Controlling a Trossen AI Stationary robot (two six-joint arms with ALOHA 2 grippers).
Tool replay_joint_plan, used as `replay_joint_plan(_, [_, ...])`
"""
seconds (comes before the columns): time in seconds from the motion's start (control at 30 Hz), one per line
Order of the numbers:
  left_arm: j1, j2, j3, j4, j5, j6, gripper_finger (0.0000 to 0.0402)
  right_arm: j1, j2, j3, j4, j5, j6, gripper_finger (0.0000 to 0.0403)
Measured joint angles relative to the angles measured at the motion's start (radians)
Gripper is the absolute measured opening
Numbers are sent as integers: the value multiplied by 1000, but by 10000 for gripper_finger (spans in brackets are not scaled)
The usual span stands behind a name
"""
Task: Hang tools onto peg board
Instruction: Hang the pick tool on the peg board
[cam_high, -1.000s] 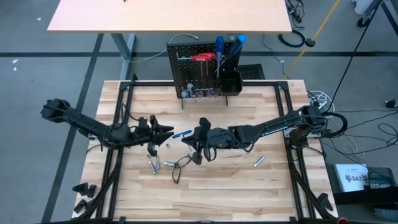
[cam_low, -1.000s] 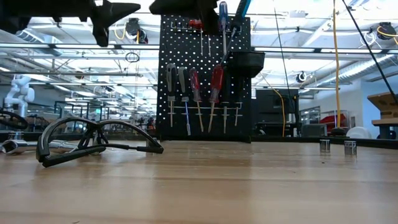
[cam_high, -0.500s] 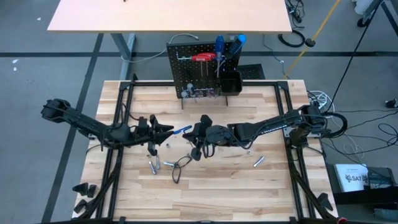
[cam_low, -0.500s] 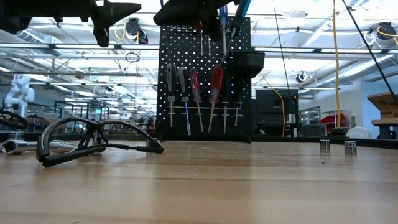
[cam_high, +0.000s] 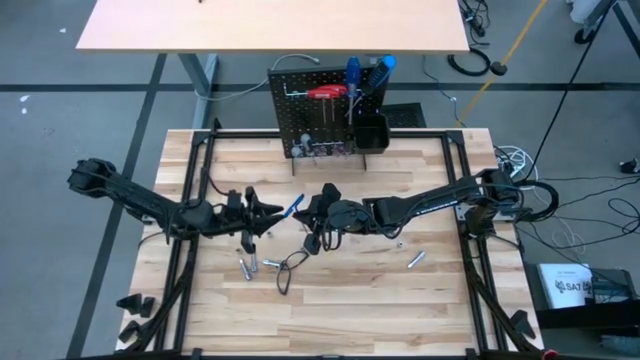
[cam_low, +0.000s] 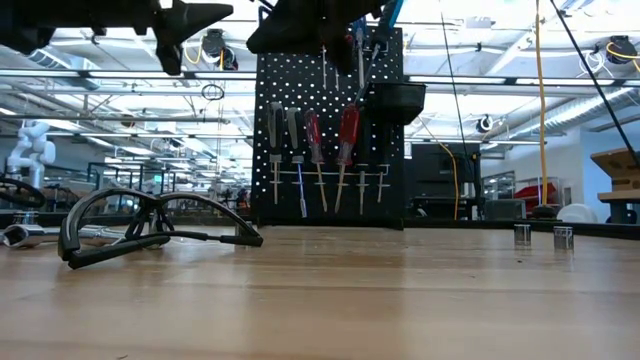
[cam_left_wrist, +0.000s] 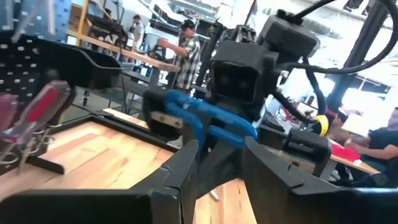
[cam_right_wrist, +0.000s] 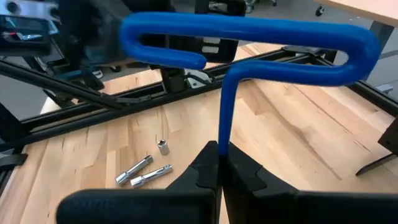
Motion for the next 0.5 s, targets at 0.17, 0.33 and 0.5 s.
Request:
replay_joint_plan(0.17, [0, 56, 45, -4, 13, 47, 123, -3, 5, 0, -3, 15, -1, 0])
replay_joint_plan(0.33, [-5, 24, 46, -69, 8, 77, 123, 10, -12, 0, -18, 104, -31, 0])
replay_joint_plan(0.5, [-6, -51, 46, -213, -30, 77, 123, 11, -42, 0, -33, 112, -54, 0])
